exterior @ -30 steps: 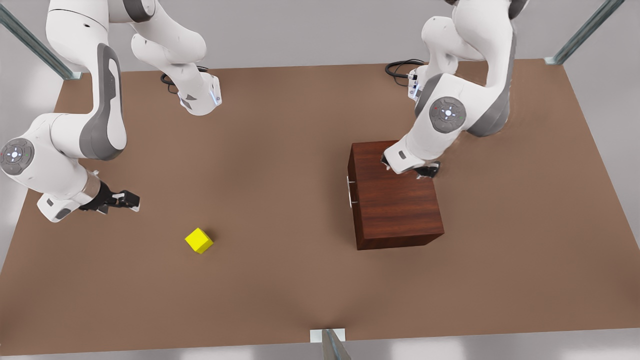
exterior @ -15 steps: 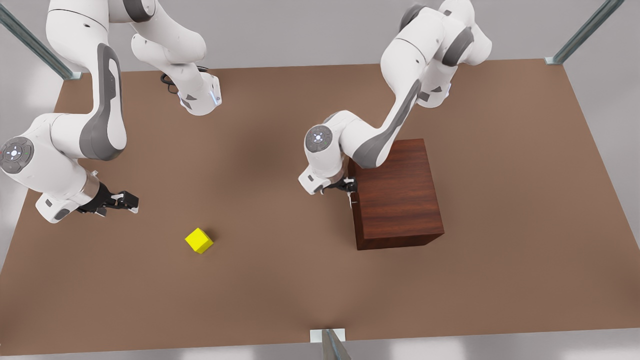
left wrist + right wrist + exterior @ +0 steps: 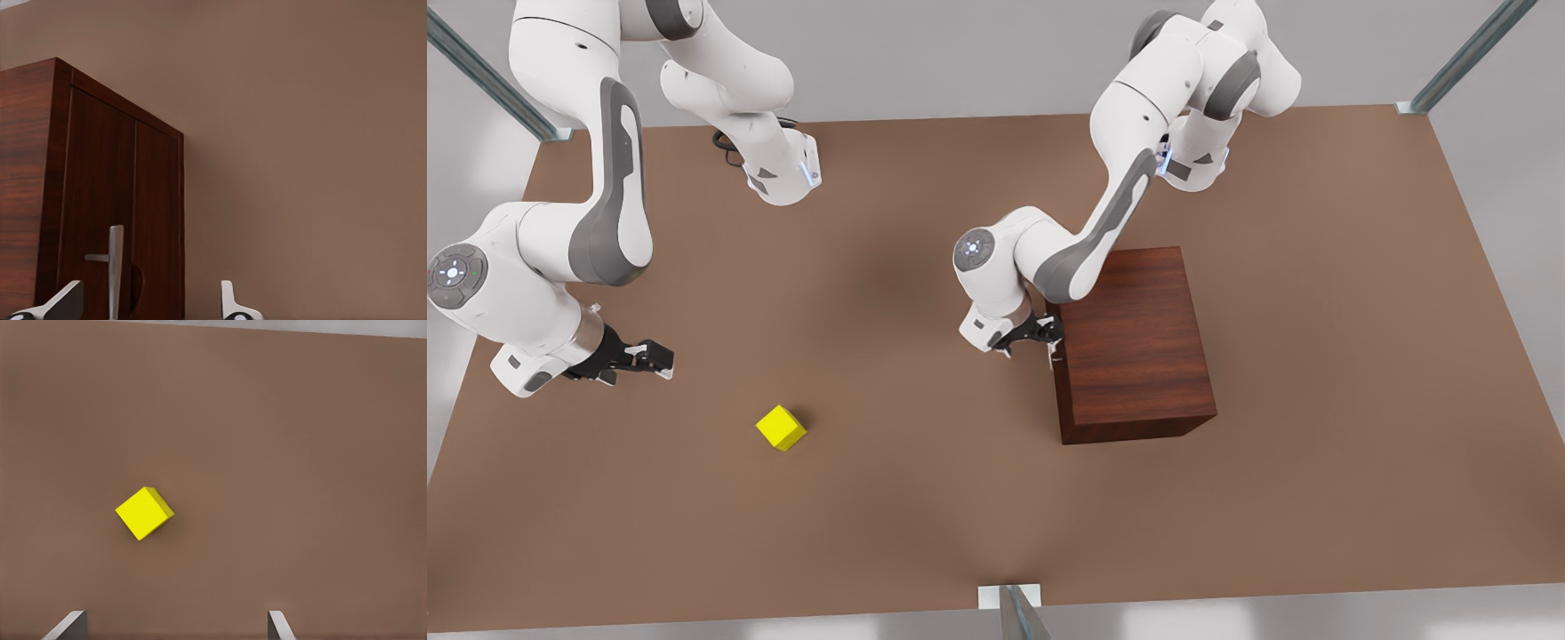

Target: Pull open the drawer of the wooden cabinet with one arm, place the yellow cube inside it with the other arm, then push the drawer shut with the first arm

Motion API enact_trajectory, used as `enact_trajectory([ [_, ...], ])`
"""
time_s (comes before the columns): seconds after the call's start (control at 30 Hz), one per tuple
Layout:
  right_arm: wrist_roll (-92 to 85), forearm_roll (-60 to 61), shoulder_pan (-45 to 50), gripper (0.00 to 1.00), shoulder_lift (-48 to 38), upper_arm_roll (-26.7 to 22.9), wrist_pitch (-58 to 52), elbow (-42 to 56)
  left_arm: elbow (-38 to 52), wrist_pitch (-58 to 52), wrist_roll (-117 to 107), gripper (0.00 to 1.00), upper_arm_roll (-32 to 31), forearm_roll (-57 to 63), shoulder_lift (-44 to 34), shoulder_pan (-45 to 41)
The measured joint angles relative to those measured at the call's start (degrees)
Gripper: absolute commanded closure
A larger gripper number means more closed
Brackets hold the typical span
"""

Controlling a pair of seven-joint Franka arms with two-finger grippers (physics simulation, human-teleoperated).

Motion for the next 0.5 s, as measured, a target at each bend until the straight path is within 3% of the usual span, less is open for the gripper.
enact_trajectory([
  [0.5,-0.2,0.0,0.1,0.00,0.0,0.0,0.0,0.0,0.4,0.5,-7.4,0.00,0.0,1.1,3.0,-0.8],
])
